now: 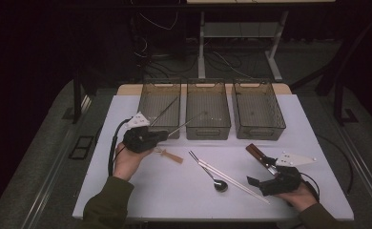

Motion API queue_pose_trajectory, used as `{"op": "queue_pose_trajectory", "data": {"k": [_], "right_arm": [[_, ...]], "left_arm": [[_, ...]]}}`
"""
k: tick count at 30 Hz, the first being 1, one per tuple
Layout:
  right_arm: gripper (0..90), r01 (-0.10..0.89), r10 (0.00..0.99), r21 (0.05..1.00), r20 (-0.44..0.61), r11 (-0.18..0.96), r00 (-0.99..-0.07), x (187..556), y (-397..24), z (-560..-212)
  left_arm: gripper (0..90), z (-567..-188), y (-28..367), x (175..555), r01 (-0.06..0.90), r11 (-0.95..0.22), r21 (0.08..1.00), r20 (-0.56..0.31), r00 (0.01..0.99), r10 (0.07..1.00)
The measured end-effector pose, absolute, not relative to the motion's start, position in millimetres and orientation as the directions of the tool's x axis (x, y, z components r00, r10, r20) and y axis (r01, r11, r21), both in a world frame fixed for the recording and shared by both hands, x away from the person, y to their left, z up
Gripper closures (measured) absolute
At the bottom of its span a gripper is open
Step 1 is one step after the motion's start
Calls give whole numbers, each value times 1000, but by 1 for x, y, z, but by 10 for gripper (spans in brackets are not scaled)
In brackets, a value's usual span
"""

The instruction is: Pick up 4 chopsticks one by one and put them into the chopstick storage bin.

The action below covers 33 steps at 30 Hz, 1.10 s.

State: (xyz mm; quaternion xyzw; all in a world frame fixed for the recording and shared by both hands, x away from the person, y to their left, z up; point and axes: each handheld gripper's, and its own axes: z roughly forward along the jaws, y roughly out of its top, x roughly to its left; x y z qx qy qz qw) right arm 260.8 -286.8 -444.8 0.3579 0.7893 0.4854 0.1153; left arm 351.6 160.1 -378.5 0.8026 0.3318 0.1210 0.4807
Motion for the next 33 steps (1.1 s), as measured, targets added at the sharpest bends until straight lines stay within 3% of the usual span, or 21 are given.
{"op": "queue_pose_trajectory", "data": {"k": [21,33], "right_arm": [[13,460,676,846,176,268,-716,260,-284,-447],[13,462,679,848,180,259,-711,260,-285,-447]], "left_arm": [[846,-371,169,391,418,-264,869,-97,668,738],[845,-376,173,421,471,-242,848,-93,583,807]]}}
